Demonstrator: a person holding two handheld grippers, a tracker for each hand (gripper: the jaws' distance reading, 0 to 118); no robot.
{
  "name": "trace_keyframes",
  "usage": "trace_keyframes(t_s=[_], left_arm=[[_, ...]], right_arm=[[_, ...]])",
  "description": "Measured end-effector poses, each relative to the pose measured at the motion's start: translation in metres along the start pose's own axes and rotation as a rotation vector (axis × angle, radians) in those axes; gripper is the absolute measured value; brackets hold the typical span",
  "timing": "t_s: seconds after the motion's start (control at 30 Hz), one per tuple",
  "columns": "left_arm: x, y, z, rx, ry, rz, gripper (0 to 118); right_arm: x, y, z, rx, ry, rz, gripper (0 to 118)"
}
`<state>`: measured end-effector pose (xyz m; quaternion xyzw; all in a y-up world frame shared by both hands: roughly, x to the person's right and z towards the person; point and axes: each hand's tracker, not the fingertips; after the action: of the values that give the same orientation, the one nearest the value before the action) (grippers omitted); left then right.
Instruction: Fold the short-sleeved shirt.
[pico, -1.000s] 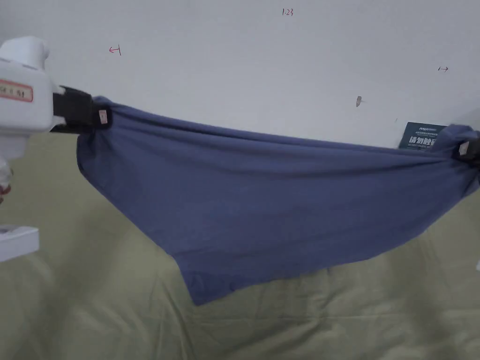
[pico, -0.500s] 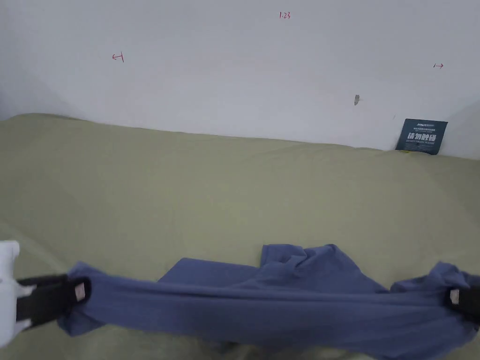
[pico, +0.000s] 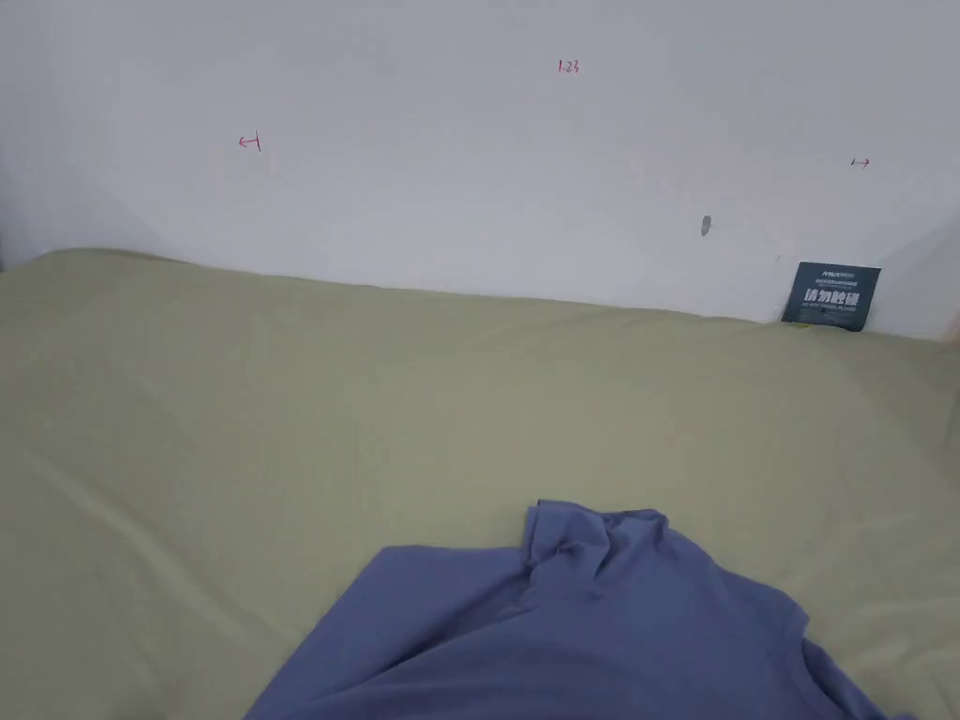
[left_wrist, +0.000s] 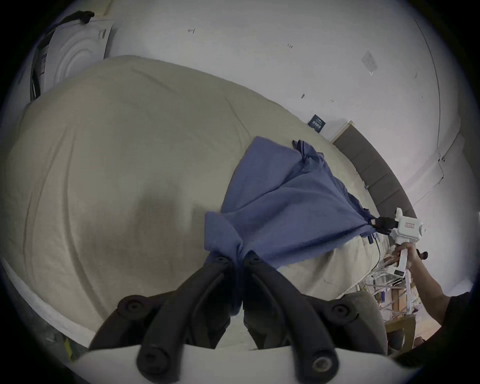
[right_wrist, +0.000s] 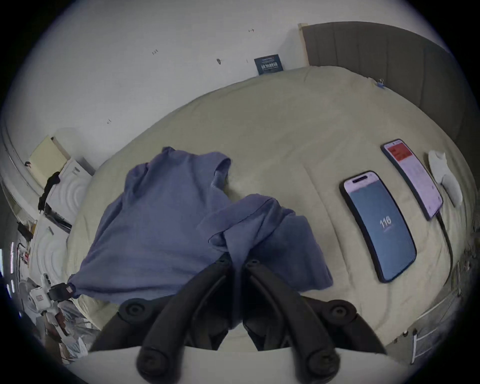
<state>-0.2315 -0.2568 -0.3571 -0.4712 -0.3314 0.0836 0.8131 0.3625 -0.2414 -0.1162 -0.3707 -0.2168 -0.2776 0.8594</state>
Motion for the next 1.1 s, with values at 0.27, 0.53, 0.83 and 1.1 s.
trace_keyframes(t_s=[0.27, 0.53, 0.83, 1.1], left_arm=[[0.019, 0.001, 0.031, 0.217, -0.189, 0.229, 118], [0.158, 0.045, 0.06, 0.408, 0.19, -0.205, 43], [0.236, -0.074, 0.028, 0.332, 0.383, -0.332, 0], [0.204, -0.107, 0.022, 0.242, 0.342, -0.216, 0]], right_arm=[[-0.006, -0.001, 0.035, 0.149, 0.008, -0.027, 93], [-0.106, -0.013, 0.094, 0.315, -0.109, 0.187, 72], [-0.158, -0.149, 0.11, 0.31, -0.095, 0.388, 1], [-0.174, -0.173, 0.108, 0.249, 0.01, 0.41, 1]])
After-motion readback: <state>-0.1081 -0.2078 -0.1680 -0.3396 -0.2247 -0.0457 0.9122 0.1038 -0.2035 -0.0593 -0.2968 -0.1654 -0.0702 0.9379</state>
